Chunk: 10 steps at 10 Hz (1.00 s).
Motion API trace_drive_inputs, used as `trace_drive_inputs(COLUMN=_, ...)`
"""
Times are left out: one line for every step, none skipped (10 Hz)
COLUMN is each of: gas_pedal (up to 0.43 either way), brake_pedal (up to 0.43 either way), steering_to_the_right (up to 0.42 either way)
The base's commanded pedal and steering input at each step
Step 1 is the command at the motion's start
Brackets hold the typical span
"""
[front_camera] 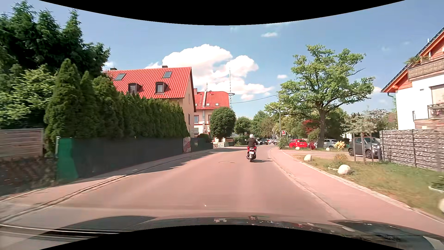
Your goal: Follow the waypoints while adhering to traffic rules and regulations
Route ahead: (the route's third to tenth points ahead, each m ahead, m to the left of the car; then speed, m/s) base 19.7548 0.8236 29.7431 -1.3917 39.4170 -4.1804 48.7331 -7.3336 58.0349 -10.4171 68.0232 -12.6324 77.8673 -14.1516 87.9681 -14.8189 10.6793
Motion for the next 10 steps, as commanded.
trace_drive_inputs(gas_pedal=0.02, brake_pedal=0.012, steering_to_the_right=0.03)
trace_drive_inputs(gas_pedal=0.02, brake_pedal=0.012, steering_to_the_right=0.03)
trace_drive_inputs(gas_pedal=0.02, brake_pedal=0.012, steering_to_the_right=0.03)
trace_drive_inputs(gas_pedal=0.02, brake_pedal=0.012, steering_to_the_right=0.031)
trace_drive_inputs(gas_pedal=0.02, brake_pedal=0.006, steering_to_the_right=0.033)
trace_drive_inputs(gas_pedal=0.02, brake_pedal=0.012, steering_to_the_right=0.036)
trace_drive_inputs(gas_pedal=0.028, brake_pedal=0.012, steering_to_the_right=0.042)
trace_drive_inputs(gas_pedal=0.028, brake_pedal=0.012, steering_to_the_right=0.046)
trace_drive_inputs(gas_pedal=0.079, brake_pedal=0.012, steering_to_the_right=0.05)
trace_drive_inputs(gas_pedal=0.098, brake_pedal=0.012, steering_to_the_right=0.053)
